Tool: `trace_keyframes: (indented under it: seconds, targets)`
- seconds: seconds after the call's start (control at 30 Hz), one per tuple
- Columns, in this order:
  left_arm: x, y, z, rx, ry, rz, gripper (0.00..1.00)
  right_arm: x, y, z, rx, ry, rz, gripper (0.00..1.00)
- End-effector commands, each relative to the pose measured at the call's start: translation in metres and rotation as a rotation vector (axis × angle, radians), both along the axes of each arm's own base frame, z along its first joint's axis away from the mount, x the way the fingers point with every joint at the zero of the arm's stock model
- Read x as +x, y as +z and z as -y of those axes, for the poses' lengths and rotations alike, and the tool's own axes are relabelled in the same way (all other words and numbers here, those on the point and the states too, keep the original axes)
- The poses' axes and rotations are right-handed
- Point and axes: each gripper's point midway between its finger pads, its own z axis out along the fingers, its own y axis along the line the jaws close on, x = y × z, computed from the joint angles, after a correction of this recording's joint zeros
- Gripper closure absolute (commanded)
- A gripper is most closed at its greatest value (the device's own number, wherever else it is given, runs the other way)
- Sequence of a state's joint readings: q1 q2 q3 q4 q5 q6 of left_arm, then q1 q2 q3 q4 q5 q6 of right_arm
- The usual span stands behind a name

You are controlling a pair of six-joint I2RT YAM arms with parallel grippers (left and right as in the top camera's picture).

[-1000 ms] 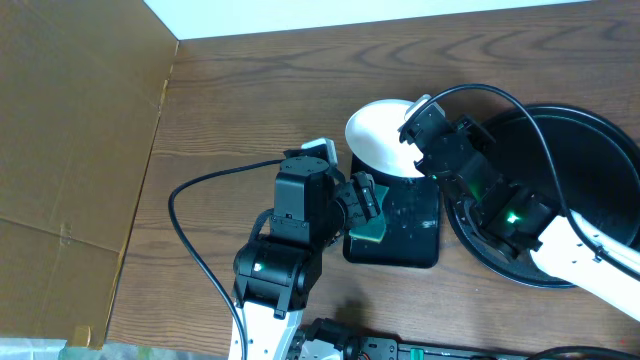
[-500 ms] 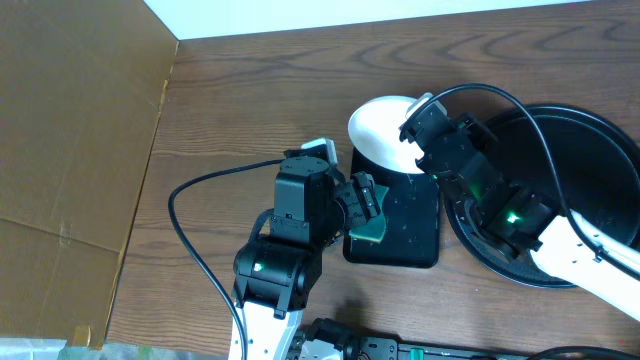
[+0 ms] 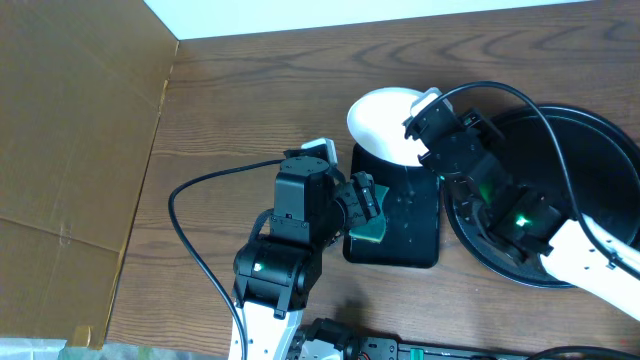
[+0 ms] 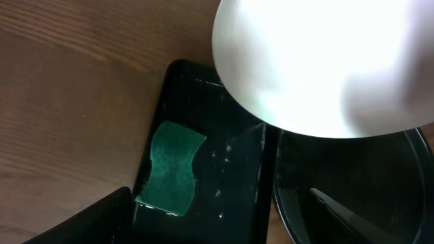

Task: Clean dirty plates on tray and stack at the side
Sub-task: 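Hold the white plate tilted above the black tray with the right gripper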

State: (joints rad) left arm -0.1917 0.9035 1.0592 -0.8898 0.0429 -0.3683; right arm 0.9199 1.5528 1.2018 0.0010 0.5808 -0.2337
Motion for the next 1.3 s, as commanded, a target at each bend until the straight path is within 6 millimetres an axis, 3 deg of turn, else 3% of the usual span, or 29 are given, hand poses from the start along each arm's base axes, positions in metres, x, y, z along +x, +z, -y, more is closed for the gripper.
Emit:
trace_keyframes:
  seconds: [0.0, 0.2, 0.93, 1.03, 1.13, 1.27]
  targets:
    - [0.002, 0.008, -0.001, -0.001, 0.003, 0.018, 0.2, -0.009, 0.031, 0.0, 0.016, 0.012, 0.061, 0.99]
    - [0.002, 0.008, -0.001, -0.001, 0.004, 0.018, 0.2, -0.013, 0.038, 0.0, 0.02, 0.01, 0.08, 0.99]
    - [0.002, 0.008, -0.001, -0.001, 0.004, 0.018, 0.2, -0.013, 0.037, 0.002, 0.005, 0.003, 0.079, 0.99]
    - [0.002, 0.008, -0.001, -0.001, 0.004, 0.018, 0.2, -0.008, 0.026, 0.011, 0.045, -0.038, 0.027, 0.99]
    - [0.002, 0.008, -0.001, -0.001, 0.004, 0.018, 0.2, 0.0, 0.0, 0.024, 0.151, -0.109, -0.103, 0.99]
    - [0.002, 0.008, -0.001, -0.001, 0.004, 0.018, 0.2, -0.001, -0.041, 0.025, 0.294, -0.1, -0.345, 0.99]
